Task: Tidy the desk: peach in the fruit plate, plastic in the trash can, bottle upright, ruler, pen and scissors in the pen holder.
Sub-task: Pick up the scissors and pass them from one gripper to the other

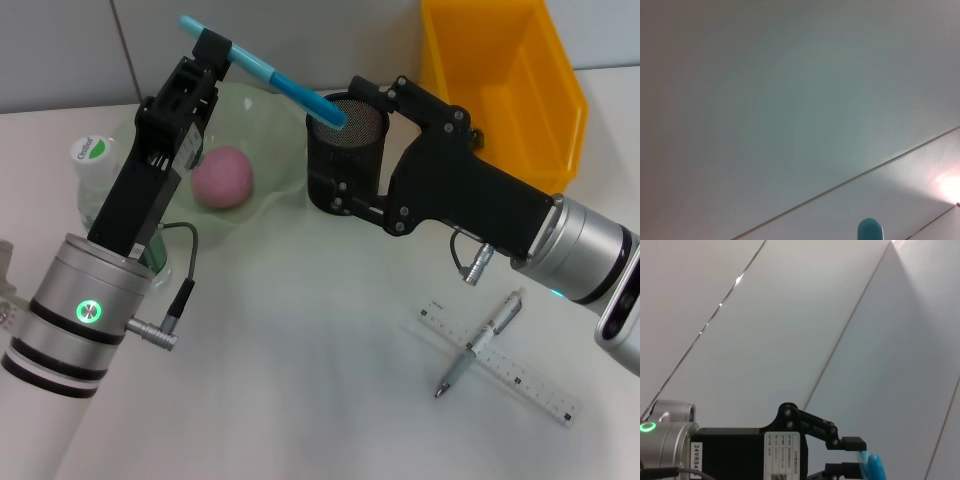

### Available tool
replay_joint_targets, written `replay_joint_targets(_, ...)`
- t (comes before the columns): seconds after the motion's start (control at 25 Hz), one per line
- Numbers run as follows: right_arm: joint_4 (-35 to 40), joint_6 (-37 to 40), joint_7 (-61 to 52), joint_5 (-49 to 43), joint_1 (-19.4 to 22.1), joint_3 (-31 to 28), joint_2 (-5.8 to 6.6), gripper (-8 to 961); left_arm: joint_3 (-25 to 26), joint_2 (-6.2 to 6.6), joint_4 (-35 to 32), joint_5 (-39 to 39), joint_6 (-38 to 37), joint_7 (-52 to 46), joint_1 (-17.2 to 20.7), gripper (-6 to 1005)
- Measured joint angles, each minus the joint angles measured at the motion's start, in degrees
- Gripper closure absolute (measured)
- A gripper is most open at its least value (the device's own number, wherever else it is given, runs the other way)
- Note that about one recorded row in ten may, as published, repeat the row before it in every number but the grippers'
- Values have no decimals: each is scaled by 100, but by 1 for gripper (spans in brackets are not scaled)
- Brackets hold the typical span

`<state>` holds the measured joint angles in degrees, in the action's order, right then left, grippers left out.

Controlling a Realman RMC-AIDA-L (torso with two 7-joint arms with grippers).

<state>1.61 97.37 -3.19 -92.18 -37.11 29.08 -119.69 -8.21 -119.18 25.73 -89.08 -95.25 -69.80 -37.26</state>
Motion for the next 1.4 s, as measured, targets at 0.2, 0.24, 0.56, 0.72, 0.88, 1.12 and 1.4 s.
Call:
replay_joint_targets(0.2,-33,-61,40,0,-76,-8,-10,237,51,0,95,-3,0,144,33,731)
replay_joint_targets(0.24,-37,-71,41,0,-95,-10,-10,237,52,0,97,-4,0,145,34,731)
replay_joint_targets(0.56,-88,-156,45,-1,-201,-59,-10,237,63,0,247,-5,-9,315,45,726)
replay_joint_targets(0.72,-88,-182,47,-2,-220,-61,-10,237,90,0,370,-16,-10,425,83,724)
replay_joint_targets(0.88,-83,-209,47,-1,-253,-61,-9,238,90,0,370,-16,-10,425,83,722)
replay_joint_targets(1.12,-93,-211,47,-2,-270,-61,-9,277,101,0,398,-15,0,430,95,719)
replay_joint_targets(1.4,-91,-200,47,-2,-270,-62,-9,395,100,0,448,-20,40,437,98,715)
